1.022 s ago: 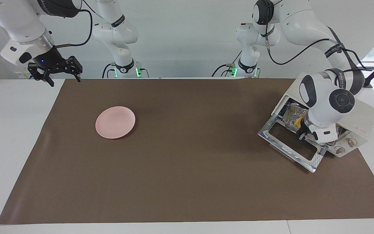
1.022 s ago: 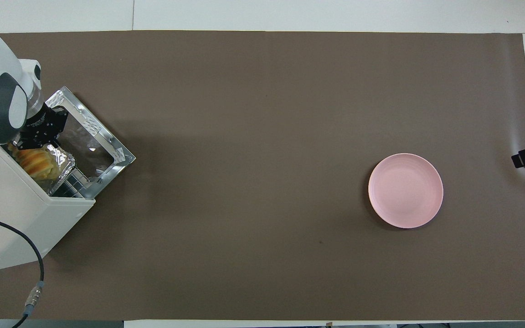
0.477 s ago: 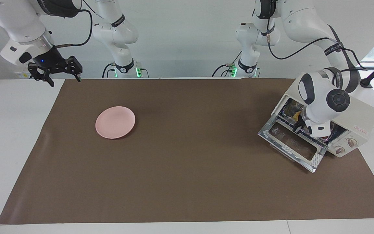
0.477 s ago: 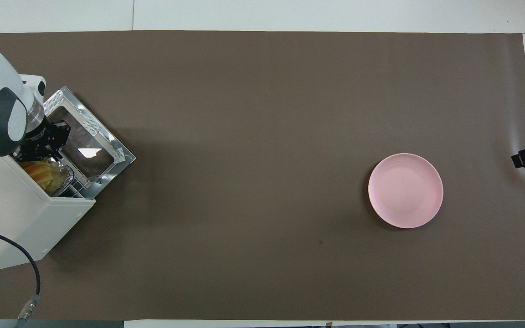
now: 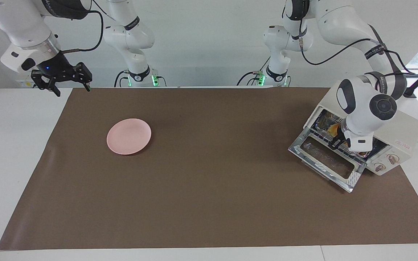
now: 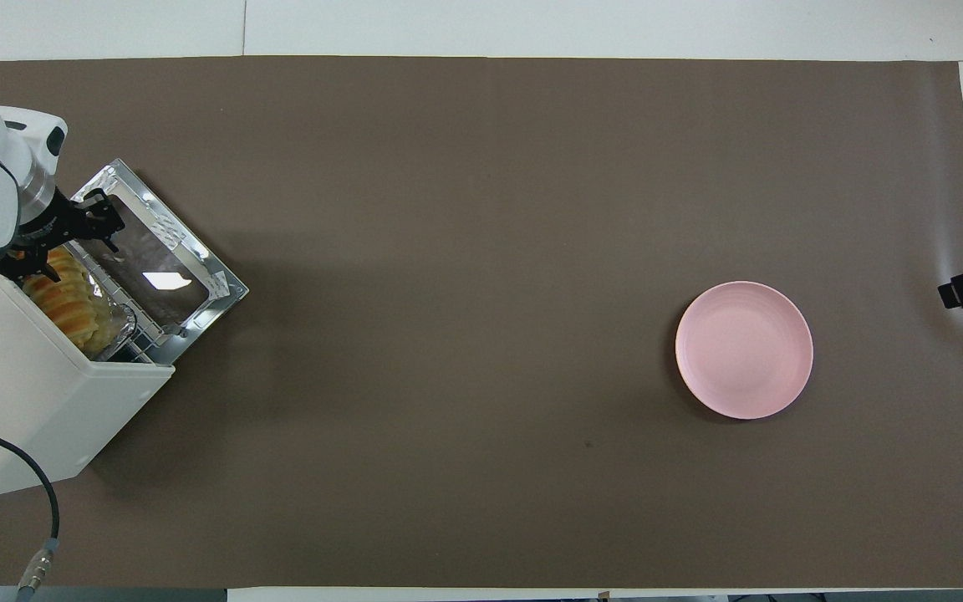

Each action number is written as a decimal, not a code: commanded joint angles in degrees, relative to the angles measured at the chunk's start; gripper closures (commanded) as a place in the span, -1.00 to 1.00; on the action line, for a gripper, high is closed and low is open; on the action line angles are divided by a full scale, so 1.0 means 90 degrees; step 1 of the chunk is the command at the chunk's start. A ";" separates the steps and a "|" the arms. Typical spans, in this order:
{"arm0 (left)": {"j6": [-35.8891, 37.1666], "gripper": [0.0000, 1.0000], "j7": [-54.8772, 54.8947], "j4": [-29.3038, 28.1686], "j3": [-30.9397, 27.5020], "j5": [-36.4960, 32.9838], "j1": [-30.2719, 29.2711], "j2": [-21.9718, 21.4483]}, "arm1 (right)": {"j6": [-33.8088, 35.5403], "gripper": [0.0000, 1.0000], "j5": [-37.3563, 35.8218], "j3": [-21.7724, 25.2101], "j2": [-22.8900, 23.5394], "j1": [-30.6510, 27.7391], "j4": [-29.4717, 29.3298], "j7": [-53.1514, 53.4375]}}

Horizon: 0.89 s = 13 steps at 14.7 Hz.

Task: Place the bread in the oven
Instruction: 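Release the foil tray inside the oven and withdraw the left gripper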

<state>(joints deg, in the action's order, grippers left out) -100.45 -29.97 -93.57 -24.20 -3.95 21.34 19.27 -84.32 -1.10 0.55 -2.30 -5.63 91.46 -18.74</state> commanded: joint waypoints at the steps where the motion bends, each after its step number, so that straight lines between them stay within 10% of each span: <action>1: 0.0827 -1.00 0.0640 0.0493 0.0023 0.0232 -0.0008 -0.0158 | 0.0062 -1.00 0.0103 -0.0012 -0.0115 -0.0048 0.0092 -0.0086; 7: 0.1932 -1.00 0.2137 0.0272 0.0100 0.0449 0.0002 -0.1474 | 0.0062 -1.00 0.0103 -0.0012 -0.0115 -0.0048 0.0092 -0.0086; 13: 0.2656 -1.00 0.3035 0.0240 0.2111 0.0429 -0.1442 -0.2053 | 0.0062 -1.00 0.0103 -0.0012 -0.0115 -0.0048 0.0092 -0.0086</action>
<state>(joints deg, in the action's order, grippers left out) -77.35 -6.63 -89.48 -9.45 -0.44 12.40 2.18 -84.32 -1.10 0.55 -2.30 -5.63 91.46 -18.74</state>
